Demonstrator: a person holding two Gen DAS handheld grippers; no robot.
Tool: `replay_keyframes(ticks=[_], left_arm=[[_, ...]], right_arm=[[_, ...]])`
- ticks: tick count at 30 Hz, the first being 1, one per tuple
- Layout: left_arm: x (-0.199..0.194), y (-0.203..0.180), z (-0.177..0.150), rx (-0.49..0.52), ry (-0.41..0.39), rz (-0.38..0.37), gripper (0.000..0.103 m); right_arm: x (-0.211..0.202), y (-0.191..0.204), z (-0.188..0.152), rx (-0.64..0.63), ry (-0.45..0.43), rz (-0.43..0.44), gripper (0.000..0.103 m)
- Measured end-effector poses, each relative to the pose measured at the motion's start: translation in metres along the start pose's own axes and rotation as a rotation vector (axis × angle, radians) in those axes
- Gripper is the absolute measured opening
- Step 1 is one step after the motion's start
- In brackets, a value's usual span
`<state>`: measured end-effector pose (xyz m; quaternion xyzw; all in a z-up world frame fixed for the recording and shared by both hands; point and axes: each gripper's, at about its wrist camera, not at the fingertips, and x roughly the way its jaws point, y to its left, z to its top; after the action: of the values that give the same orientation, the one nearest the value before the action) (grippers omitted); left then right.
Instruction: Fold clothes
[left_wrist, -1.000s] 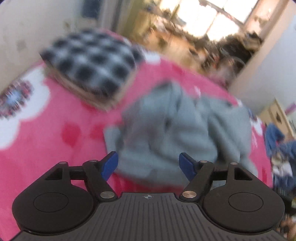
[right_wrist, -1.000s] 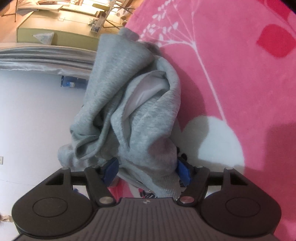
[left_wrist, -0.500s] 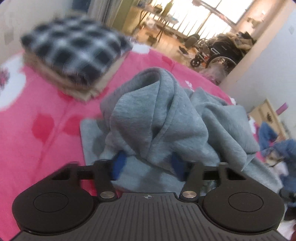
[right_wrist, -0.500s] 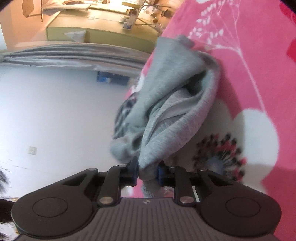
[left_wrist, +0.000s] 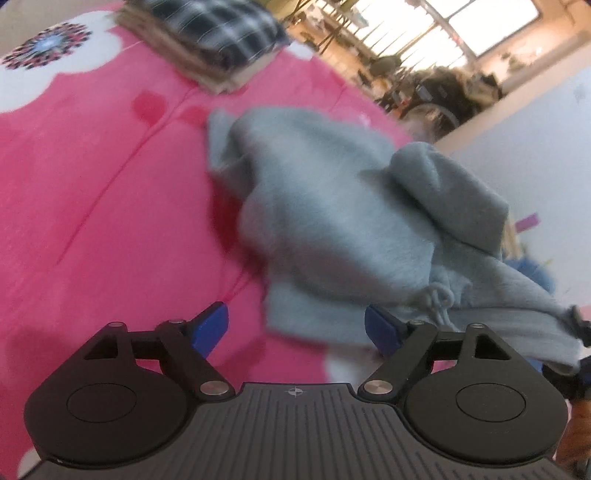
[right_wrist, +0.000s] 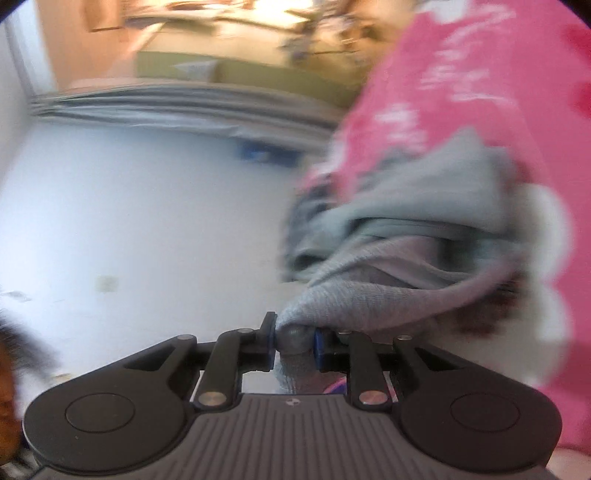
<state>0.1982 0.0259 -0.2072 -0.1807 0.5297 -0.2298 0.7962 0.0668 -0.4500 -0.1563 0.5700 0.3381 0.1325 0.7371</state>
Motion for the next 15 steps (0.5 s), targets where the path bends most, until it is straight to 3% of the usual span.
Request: replay_keyframes(ticks=[3, 5, 10, 15], left_arm=[[0.006, -0.004, -0.001, 0.045, -0.013, 0.027, 0.082], [0.015, -0.008, 0.005, 0.061, -0.013, 0.020, 0.082], [0.048, -0.021, 0.021, 0.088, 0.011, -0.029, 0.082], [0.074, -0.027, 0.020, 0.106, 0.038, 0.009, 0.068]], right_arm=[[-0.007, -0.028, -0.001, 0.006, -0.042, -0.193, 0.022], [-0.008, -0.037, 0.001, 0.001, -0.051, -0.261, 0.022], [-0.001, -0.040, 0.008, -0.002, -0.052, -0.313, 0.023], [0.007, -0.056, 0.018, -0.002, -0.033, -0.344, 0.025]])
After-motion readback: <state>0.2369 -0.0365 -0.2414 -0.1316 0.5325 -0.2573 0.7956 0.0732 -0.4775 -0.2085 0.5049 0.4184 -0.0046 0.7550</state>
